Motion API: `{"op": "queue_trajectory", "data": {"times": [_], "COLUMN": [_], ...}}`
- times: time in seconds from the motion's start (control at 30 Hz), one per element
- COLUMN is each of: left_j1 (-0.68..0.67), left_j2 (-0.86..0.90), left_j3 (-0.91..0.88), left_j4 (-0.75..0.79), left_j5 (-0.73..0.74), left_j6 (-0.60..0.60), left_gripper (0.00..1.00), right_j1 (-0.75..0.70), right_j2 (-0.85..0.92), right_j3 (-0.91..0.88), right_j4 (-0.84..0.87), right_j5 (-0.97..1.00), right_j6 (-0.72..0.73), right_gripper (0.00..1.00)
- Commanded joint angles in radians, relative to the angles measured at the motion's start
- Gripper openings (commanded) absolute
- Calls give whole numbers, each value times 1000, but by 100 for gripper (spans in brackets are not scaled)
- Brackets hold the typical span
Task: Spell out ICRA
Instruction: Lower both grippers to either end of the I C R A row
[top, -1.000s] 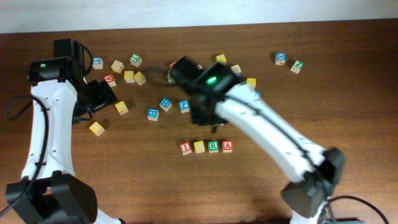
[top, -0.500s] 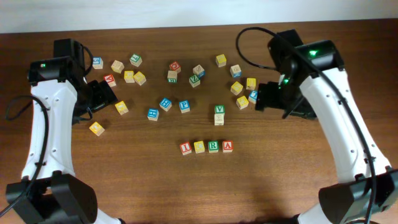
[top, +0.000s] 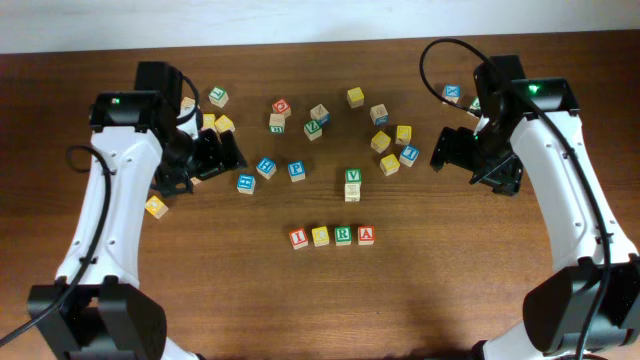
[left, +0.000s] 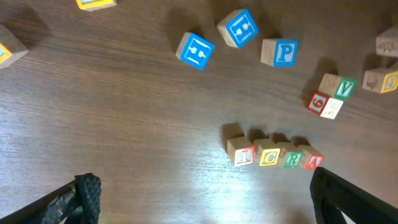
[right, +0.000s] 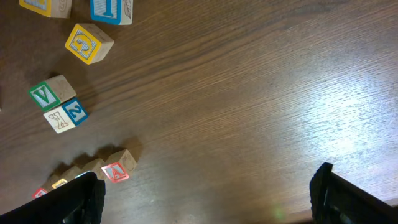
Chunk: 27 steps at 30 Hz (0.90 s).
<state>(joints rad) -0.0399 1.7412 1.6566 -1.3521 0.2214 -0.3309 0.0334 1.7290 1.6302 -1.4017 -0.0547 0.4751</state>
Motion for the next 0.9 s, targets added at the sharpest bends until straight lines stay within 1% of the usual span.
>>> {"op": "queue_trajectory", "data": {"times": [0.0, 0.03, 0.1, 0.13, 0.17, 0.2, 0.23, 0.27, 0.33, 0.37, 0.43, 0.5, 0.53, 0.6, 0.63, 0.67, 0.73, 0.77, 0.87], "left_j1": [-61, -100, -137, -139, -135, -130, -127, -129, -142, -155, -191, -211, -224, -253, -282, -301, -332, -333, -333], "left_j2": [-1, -1, -1, -1, -1, -1, -1, -1, -1, -1, 0, 0, 2, 11, 17, 21, 26, 32, 70], "left_j3": [-85, -149, -256, -293, -314, -335, -348, -366, -423, -462, -566, -639, -657, -659, -659, -659, -659, -659, -659], "left_j4": [-2, 11, 91, 124, 140, 146, 152, 166, 212, 246, 371, 465, 490, 499, 521, 541, 597, 612, 637], "left_j5": [-52, -116, -165, -185, -204, -226, -221, -203, -172, -133, -40, -27, 2, 29, 26, 26, 24, 1, 6], "left_j6": [56, 56, 56, 55, 54, 20, 2, 3, 3, 3, 1, -80, -97, -145, -172, -190, -210, -251, -260], "left_gripper": [86, 67, 51, 44, 30, 17, 2, 0, 0, 0, 0, 0, 0, 0, 0, 0, 0, 0, 0], "right_j1": [1, 1, 1, -1, -1, -1, -1, 1, 13, 27, 64, 98, 119, 156, 177, 194, 224, 234, 266], "right_j2": [-2, -1, -1, 1, 2, 2, 2, 2, 2, 2, 2, 2, 2, 2, 3, 3, 19, 28, 56], "right_j3": [-26, -45, -82, -91, -97, -101, -102, -109, -167, -216, -337, -418, -444, -465, -465, -465, -466, -467, -469], "right_j4": [5, 26, 57, 56, 51, 43, 22, 1, 4, 34, 159, 272, 312, 357, 365, 371, 374, 374, 386], "right_j5": [-17, -17, -13, -3, 13, 13, 11, 5, -3, -21, -104, -235, -268, -265, -247, -240, -178, -170, -174], "right_j6": [10, -6, -75, -86, -109, -132, -149, -177, -183, -183, -183, -183, -179, -137, -88, -69, -47, -47, -46], "right_gripper": [98, 95, 58, 45, 22, 4, 4, 4, 4, 4, 4, 4, 4, 4, 4, 4, 4, 4, 4]}}
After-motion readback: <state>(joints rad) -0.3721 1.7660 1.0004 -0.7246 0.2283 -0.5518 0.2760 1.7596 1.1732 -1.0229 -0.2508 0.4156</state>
